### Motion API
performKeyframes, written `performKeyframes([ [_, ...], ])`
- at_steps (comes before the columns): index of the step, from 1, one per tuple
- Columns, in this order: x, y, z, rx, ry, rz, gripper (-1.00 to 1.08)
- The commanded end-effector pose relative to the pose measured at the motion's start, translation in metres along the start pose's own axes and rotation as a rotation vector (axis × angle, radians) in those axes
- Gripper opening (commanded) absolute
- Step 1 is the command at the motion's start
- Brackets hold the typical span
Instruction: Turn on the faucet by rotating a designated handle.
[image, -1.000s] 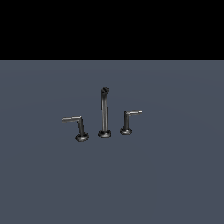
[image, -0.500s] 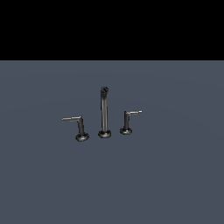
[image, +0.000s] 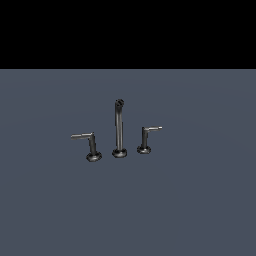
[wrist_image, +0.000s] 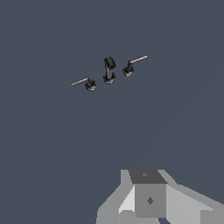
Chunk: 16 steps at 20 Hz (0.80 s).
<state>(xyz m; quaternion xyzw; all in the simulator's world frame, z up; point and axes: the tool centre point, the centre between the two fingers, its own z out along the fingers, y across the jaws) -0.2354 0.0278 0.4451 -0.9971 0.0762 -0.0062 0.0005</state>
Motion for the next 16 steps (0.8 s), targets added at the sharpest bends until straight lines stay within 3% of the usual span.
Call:
performKeyframes([
  [1, 0.002, -0.01, 0.014, 0.0, -0.001, 0.048, -1.0],
  [16, 0.029, -0.073, 0.103, 0.0, -0.004, 0.358, -1.0],
])
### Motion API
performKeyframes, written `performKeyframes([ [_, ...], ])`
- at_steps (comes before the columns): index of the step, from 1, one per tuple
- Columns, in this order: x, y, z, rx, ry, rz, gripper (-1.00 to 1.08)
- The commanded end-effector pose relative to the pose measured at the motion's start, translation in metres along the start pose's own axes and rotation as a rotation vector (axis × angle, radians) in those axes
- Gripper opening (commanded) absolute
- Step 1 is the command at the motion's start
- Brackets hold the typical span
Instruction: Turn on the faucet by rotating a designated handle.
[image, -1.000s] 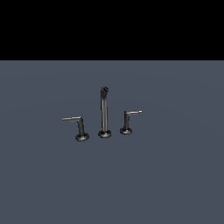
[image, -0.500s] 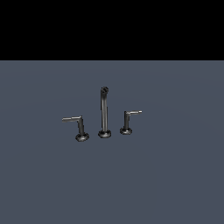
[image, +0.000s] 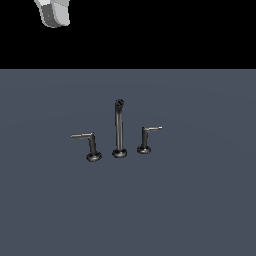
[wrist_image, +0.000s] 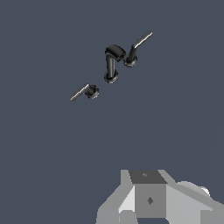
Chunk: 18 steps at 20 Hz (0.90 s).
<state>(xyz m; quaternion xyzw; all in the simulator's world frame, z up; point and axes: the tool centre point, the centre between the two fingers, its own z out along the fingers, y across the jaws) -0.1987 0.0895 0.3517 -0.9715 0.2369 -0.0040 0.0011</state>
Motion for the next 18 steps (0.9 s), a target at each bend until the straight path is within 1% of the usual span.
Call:
performKeyframes([
  [1, 0.002, -0.011, 0.015, 0.001, -0.001, 0.053, -1.0],
  [10, 0.017, -0.05, 0.066, 0.003, -0.004, 0.23, -1.0],
  [18, 0.033, -0.078, 0.107, 0.005, -0.007, 0.372, -1.0],
])
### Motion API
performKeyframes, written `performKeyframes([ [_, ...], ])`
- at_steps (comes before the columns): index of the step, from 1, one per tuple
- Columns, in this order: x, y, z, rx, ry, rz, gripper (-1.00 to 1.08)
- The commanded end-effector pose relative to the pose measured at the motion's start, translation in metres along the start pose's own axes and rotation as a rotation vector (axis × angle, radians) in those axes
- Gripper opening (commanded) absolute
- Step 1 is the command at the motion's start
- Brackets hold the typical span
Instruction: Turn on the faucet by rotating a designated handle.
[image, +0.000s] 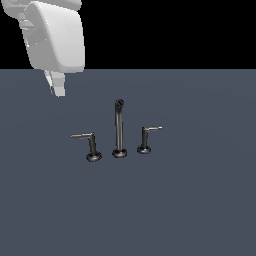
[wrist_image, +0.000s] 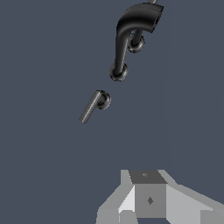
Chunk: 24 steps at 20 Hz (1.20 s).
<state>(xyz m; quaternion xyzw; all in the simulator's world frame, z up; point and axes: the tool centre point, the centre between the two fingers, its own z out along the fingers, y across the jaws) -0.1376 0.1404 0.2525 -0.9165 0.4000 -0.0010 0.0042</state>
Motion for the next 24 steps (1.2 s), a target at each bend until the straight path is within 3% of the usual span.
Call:
performKeyframes([
  [1, 0.002, -0.01, 0.012, 0.002, -0.001, 0.043, -1.0],
  [24, 0.042, -0.08, 0.113, -0.004, 0.002, 0.391, -1.0],
])
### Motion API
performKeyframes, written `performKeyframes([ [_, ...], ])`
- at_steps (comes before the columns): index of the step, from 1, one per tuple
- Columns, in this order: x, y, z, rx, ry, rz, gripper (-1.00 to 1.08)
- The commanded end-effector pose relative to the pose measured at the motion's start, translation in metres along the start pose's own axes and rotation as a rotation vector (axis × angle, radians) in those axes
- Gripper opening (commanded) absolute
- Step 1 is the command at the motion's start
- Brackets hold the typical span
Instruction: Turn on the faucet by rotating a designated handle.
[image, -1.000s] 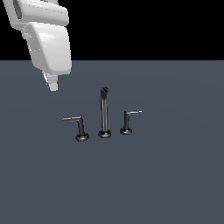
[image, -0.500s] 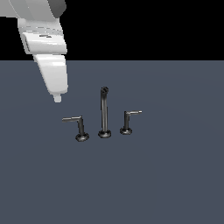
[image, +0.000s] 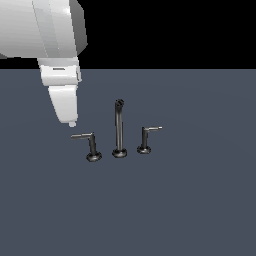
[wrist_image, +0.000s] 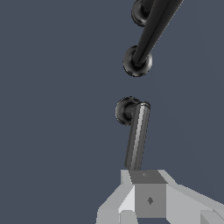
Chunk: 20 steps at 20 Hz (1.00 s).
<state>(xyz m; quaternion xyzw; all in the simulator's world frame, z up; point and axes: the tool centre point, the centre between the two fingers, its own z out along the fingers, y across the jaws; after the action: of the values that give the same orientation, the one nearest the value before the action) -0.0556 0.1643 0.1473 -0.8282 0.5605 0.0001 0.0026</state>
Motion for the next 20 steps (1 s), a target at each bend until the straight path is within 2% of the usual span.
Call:
performKeyframes([
  [1, 0.003, -0.009, 0.011, -0.001, 0.002, 0.039, -1.0],
  [11, 0.015, -0.034, 0.043, -0.004, 0.005, 0.155, -1.0],
  [20, 0.018, -0.039, 0.05, -0.004, 0.004, 0.181, -1.0],
])
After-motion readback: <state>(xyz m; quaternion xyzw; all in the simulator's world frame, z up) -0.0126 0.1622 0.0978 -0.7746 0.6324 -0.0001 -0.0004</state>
